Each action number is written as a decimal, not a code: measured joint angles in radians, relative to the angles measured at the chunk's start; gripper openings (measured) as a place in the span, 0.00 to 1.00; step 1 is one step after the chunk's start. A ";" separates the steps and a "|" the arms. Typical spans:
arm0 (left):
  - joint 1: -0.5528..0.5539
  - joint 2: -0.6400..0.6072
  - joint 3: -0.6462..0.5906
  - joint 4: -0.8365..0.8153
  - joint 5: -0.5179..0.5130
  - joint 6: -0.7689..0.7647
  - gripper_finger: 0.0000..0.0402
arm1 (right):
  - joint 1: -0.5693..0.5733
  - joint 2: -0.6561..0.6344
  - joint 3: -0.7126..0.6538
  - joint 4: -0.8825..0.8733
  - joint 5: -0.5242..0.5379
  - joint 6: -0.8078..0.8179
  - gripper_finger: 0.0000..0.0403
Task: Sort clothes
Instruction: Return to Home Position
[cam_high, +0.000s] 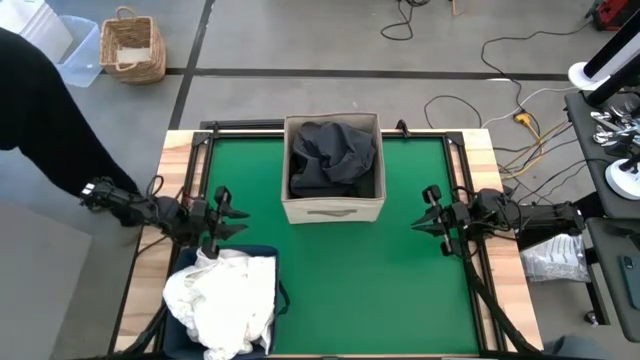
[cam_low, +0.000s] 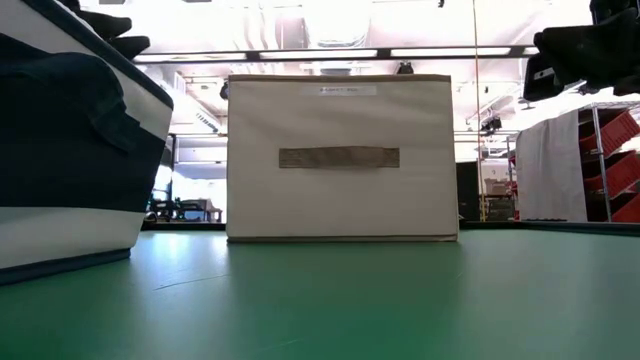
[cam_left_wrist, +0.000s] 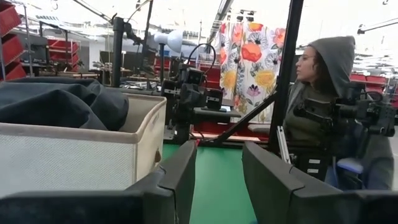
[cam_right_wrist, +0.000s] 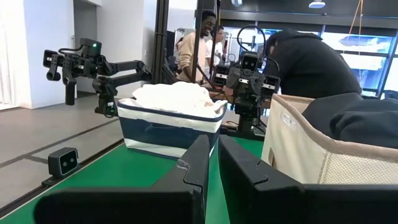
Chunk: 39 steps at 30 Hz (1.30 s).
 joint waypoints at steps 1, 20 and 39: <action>0.000 0.004 0.000 0.000 0.000 0.000 0.28 | 0.000 0.000 0.000 0.000 0.000 0.000 0.07; 0.000 0.073 0.000 0.000 0.000 0.000 0.28 | 0.000 0.000 0.000 0.000 0.000 0.000 0.07; 0.000 0.133 0.000 0.000 0.000 0.000 0.28 | 0.000 0.000 0.000 0.000 0.000 0.000 0.07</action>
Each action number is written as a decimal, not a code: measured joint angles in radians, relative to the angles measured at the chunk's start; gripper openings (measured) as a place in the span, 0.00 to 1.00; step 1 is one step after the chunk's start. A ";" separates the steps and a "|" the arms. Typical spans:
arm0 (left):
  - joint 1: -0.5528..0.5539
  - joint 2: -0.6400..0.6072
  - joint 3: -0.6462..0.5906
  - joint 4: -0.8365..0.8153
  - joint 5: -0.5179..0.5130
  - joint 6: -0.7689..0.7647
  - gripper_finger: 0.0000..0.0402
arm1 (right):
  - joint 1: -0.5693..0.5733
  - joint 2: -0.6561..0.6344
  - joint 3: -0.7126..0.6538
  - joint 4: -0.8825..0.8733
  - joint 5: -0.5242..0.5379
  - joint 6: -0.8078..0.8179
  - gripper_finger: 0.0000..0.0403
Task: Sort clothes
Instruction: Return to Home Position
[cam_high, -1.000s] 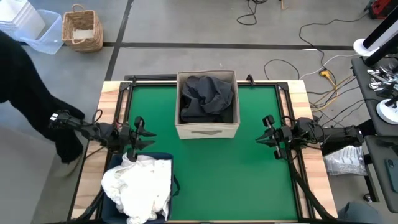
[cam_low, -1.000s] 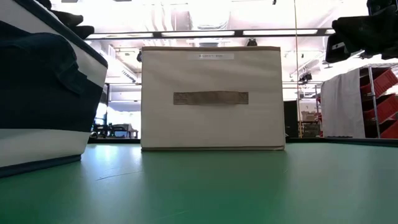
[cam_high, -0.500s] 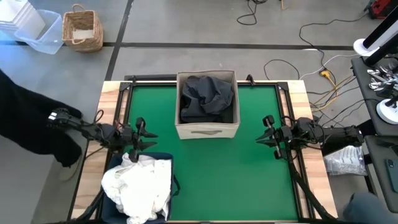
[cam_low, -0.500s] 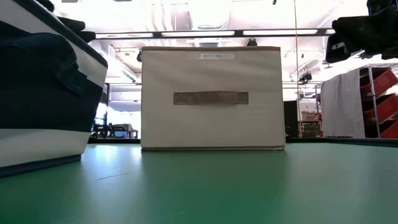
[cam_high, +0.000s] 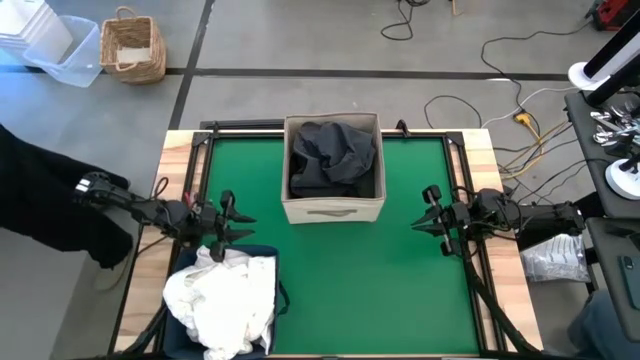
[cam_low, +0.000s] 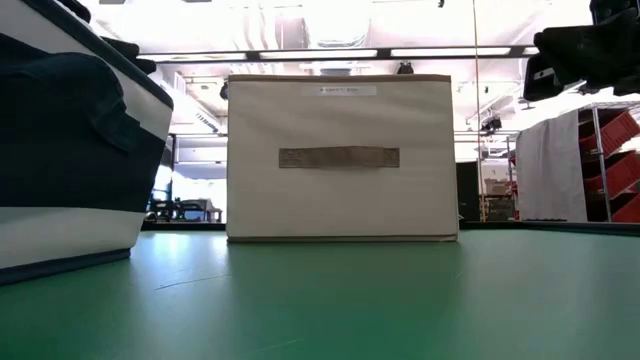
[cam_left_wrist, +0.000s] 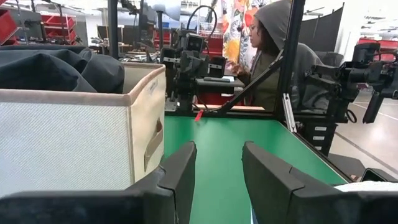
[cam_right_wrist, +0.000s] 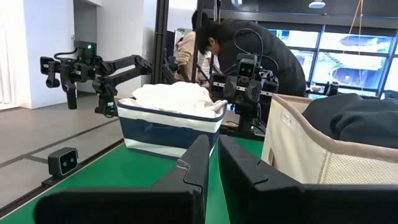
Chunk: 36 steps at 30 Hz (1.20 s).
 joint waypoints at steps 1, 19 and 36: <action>0.000 0.003 0.000 0.000 0.000 0.000 0.28 | 0.000 0.000 0.000 0.000 0.000 0.000 0.07; 0.000 0.054 0.000 0.000 0.000 0.000 0.28 | 0.000 0.000 0.000 0.000 0.000 0.000 0.07; 0.000 0.079 0.000 0.001 0.000 0.000 0.28 | 0.000 0.000 0.000 0.000 0.000 0.000 0.07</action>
